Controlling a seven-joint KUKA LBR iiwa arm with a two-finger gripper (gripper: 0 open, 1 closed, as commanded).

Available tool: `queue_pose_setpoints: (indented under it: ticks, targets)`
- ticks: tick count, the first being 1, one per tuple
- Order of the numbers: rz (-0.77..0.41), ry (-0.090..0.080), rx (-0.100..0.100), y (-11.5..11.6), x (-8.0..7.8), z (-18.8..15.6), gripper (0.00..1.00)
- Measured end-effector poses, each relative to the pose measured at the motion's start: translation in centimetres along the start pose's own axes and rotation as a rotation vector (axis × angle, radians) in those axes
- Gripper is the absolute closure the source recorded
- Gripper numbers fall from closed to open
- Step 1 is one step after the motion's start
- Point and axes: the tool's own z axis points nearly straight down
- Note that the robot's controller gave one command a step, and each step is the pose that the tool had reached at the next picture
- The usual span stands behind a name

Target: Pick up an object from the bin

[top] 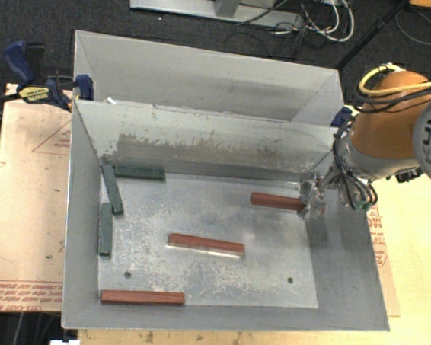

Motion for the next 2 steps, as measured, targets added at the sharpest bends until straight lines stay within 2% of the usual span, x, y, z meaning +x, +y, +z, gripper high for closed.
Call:
queue_pose_setpoints:
  ticks: [1, 2]
  targets:
    - [0.056, 0.015, -0.003, -1.5, 0.4, 3.6, 1.00]
    - [0.047, 0.008, -0.001, 0.0, -1.3, 2.2, 1.00]
